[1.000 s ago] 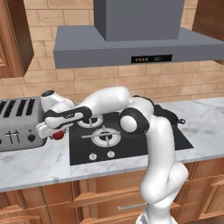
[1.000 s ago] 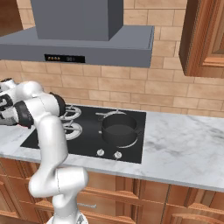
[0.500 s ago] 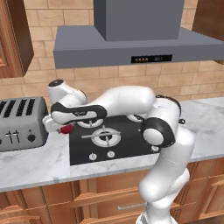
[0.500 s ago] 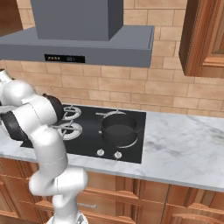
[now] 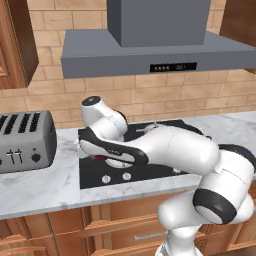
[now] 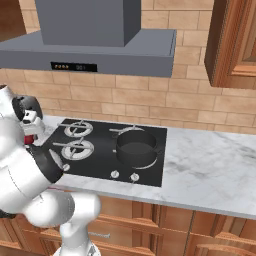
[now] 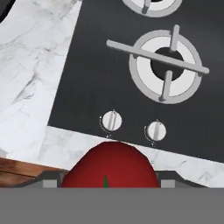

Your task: Turn on the burner for the pot on the stove. Wait thirty seconds for the pot to heat up. Then add the tomato to the pot.

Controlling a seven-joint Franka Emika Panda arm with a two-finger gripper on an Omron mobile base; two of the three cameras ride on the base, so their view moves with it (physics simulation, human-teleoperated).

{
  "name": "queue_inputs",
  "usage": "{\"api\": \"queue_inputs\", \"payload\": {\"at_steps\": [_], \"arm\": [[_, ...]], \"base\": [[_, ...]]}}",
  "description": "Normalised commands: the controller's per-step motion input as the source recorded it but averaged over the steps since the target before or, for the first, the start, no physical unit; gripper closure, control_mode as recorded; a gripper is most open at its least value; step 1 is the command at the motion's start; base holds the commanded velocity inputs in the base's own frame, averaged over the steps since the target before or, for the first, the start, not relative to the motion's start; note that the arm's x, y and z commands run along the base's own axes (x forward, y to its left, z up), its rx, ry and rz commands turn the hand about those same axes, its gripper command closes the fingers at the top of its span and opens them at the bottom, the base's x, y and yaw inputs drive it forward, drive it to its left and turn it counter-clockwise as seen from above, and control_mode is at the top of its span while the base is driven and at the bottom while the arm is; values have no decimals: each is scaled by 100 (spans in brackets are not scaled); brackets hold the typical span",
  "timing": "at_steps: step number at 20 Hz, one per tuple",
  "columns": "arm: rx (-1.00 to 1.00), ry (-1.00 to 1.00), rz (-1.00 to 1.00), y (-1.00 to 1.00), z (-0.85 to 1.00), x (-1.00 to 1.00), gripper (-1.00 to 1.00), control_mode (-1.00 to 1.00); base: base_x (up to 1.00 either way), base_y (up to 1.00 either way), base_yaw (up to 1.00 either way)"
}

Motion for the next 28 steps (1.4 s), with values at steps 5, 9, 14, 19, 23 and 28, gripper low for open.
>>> {"api": "queue_inputs", "payload": {"at_steps": [5,9,14,19,23,28], "arm": [[0,1,-20,-100,20,-11,100,-100],[0,1,-21,-99,23,0,100,-100],[0,0,-19,-93,34,0,100,-100],[0,0,-13,-89,30,0,100,-100],[0,-1,-6,-86,13,0,100,-100],[1,0,-5,-82,5,0,100,-100]], "base": [[0,0,0],[0,0,0],[0,0,0],[0,0,0],[0,0,0],[0,0,0]]}}
